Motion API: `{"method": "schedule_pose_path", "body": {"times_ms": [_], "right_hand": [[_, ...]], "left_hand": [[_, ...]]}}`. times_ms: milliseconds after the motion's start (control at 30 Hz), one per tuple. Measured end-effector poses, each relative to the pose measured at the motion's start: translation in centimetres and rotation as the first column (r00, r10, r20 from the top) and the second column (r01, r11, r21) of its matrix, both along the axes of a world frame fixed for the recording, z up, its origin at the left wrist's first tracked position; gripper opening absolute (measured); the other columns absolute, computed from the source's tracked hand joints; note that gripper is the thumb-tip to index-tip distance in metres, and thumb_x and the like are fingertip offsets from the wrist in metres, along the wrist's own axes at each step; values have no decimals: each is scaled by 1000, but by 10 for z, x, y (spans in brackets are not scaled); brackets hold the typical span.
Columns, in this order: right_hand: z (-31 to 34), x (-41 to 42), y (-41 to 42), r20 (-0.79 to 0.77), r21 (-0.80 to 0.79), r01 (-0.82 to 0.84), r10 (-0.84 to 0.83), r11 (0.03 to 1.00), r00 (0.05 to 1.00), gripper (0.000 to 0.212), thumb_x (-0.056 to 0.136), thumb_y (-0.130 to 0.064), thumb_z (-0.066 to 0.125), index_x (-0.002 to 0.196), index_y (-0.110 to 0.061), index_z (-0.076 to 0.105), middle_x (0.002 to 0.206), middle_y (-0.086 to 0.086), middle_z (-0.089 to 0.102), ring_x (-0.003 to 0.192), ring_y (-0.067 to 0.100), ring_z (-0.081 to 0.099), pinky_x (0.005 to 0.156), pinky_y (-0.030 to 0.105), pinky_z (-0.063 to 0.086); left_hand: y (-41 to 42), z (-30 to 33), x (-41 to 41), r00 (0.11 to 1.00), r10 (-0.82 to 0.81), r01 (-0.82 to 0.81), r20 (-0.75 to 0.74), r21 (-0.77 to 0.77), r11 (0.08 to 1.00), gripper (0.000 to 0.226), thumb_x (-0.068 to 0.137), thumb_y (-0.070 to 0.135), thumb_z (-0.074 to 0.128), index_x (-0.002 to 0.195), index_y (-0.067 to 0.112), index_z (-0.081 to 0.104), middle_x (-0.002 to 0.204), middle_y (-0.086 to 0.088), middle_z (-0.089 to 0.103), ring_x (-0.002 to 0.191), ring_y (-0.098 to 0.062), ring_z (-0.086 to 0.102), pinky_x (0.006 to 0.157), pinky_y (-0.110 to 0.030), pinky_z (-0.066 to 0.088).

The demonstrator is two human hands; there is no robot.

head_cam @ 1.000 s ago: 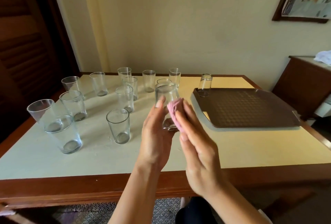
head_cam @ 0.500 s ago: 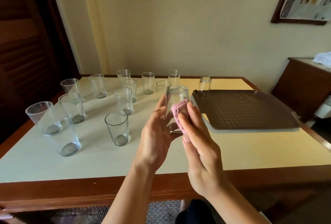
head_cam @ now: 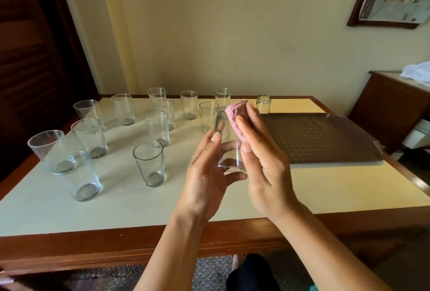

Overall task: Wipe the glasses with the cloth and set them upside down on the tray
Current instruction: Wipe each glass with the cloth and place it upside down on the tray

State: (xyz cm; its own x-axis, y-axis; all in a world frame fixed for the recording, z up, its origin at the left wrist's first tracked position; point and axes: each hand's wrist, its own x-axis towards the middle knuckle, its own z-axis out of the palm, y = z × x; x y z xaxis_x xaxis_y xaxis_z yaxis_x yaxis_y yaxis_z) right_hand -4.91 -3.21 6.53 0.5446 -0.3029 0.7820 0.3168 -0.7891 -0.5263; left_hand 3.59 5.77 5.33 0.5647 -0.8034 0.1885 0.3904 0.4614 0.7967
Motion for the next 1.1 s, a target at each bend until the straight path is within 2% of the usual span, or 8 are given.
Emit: {"method": "schedule_pose_path", "body": {"times_ms": [167, 233, 333, 500, 600, 733, 933, 1100], "right_hand": [[-33, -15, 28, -35, 107, -80, 84, 991, 996, 44, 104, 2, 43, 149, 3, 41, 165, 16, 30, 153, 38, 26, 116, 65, 35], [-33, -16, 27, -12, 127, -92, 94, 988, 995, 44, 105, -1, 42, 149, 3, 41, 165, 16, 30, 153, 39, 26, 116, 64, 35], [-6, -5, 13, 25, 178, -77, 73, 981, 997, 45, 103, 5, 43, 149, 6, 41, 165, 18, 29, 154, 34, 26, 123, 53, 31], [-9, -9, 24, 45, 164, -65, 58, 984, 997, 47, 102, 8, 45, 149, 5, 42, 163, 11, 36, 153, 28, 30, 123, 41, 33], [-18, -14, 31, 63, 169, -62, 52, 984, 997, 50, 102, 5, 46, 151, 1, 39, 164, -3, 36, 153, 24, 30, 122, 31, 31], [1, -5, 10, 87, 183, 2, -18, 983, 996, 47, 104, -2, 46, 151, -2, 39, 164, -4, 35, 154, 21, 30, 123, 36, 31], [-16, -15, 27, 56, 201, -92, 82, 975, 995, 48, 102, 5, 46, 150, -2, 42, 163, 10, 36, 153, 31, 30, 120, 47, 37], [4, -6, -1, 63, 214, -34, 21, 976, 998, 45, 105, 1, 45, 149, 0, 43, 160, 10, 41, 151, 23, 35, 121, 46, 36]], "left_hand": [[1, 9, 11, 995, 49, -48, -86, 2, 999, 63, 93, 45, 58, 151, 21, 53, 128, -14, 72, 101, -25, 73, 82, -39, 61], [3, 8, 12, 1000, 29, -29, -10, 25, 999, 61, 96, 40, 58, 155, 26, 48, 127, -10, 73, 100, -23, 73, 81, -40, 60], [1, 4, 2, 995, 25, -27, 92, 24, 999, 66, 93, 36, 64, 156, 32, 45, 127, -12, 70, 90, -22, 67, 83, -43, 52], [-3, 14, -1, 998, 64, -63, 15, -24, 998, 53, 99, 43, 57, 147, 21, 58, 128, -6, 72, 104, -19, 68, 87, -36, 57], [0, 17, 3, 997, 74, -74, -8, 6, 997, 54, 94, 43, 55, 144, 24, 57, 118, 0, 76, 94, -19, 67, 81, -37, 57], [-3, 14, -6, 996, 34, -36, 88, 25, 999, 63, 93, 35, 64, 153, 33, 46, 121, -6, 75, 82, -16, 72, 74, -33, 58], [-9, 16, 4, 994, 95, -96, 51, 22, 995, 48, 109, 32, 40, 157, 23, 44, 131, -4, 73, 109, -18, 73, 93, -38, 55], [-9, 15, -4, 995, 85, -83, 49, -42, 996, 69, 85, 26, 78, 149, 23, 53, 131, -9, 71, 89, -24, 70, 94, -47, 54]]}}
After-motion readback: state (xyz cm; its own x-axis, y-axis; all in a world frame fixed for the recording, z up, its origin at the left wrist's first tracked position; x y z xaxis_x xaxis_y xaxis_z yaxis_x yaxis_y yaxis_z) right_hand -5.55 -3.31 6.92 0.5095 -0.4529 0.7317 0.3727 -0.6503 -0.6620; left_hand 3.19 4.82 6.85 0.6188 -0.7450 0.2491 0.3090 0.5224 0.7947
